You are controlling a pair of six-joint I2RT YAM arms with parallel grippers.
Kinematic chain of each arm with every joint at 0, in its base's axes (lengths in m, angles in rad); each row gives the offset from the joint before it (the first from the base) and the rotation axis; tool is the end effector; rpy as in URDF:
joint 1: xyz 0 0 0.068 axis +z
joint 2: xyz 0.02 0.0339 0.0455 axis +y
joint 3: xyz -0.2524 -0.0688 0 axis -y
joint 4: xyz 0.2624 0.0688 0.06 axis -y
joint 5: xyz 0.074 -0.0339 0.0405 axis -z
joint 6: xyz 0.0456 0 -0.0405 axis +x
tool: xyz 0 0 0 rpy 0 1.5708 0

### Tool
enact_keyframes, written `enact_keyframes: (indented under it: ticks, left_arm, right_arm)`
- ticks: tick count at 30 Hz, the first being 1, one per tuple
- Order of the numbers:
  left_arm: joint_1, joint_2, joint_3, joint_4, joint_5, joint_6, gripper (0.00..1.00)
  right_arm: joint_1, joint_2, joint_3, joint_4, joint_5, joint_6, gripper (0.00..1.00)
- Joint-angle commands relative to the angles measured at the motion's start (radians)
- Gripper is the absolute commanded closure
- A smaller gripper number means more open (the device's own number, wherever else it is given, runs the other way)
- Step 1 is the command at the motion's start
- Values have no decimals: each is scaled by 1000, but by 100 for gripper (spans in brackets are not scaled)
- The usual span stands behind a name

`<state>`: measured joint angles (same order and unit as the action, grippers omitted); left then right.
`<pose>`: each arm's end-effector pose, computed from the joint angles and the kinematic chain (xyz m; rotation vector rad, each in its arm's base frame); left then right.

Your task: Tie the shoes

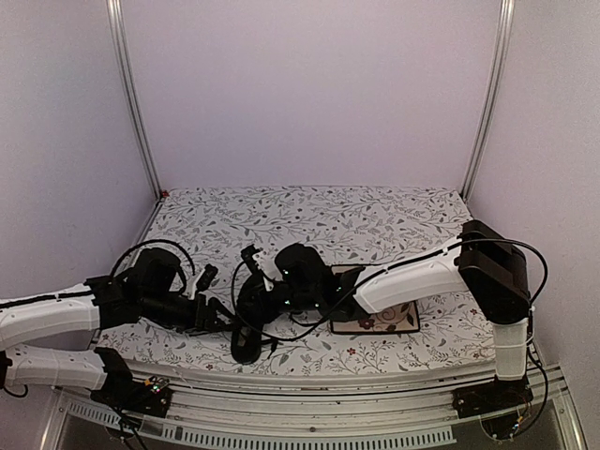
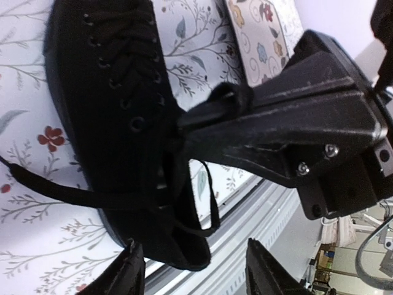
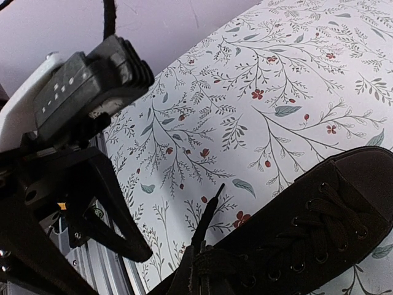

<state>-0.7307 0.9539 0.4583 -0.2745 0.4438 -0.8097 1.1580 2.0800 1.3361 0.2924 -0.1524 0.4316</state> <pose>0.1478 -0.1588 0.1672 0.1458 2.6153 -1.1906 0.1878 0.4460 0.1484 -0.8863 2.0336 1.1092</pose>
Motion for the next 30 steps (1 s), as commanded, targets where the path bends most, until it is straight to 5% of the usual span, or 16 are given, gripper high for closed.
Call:
enact_keyframes:
  ticks: [1,10,30]
  left_arm:
    - [66,-35,-2,-59,-87,100,44]
    - [148,-4,12,234,-26,62,44]
    - [148,190,26,409,71,-1,53]
  right_arm:
    - [-5,-2,7,18,-10,-1,98]
    - [-5,-18,-42,106,-60,-32,98]
    - [-3,-6,-52,137,-81,-54,98]
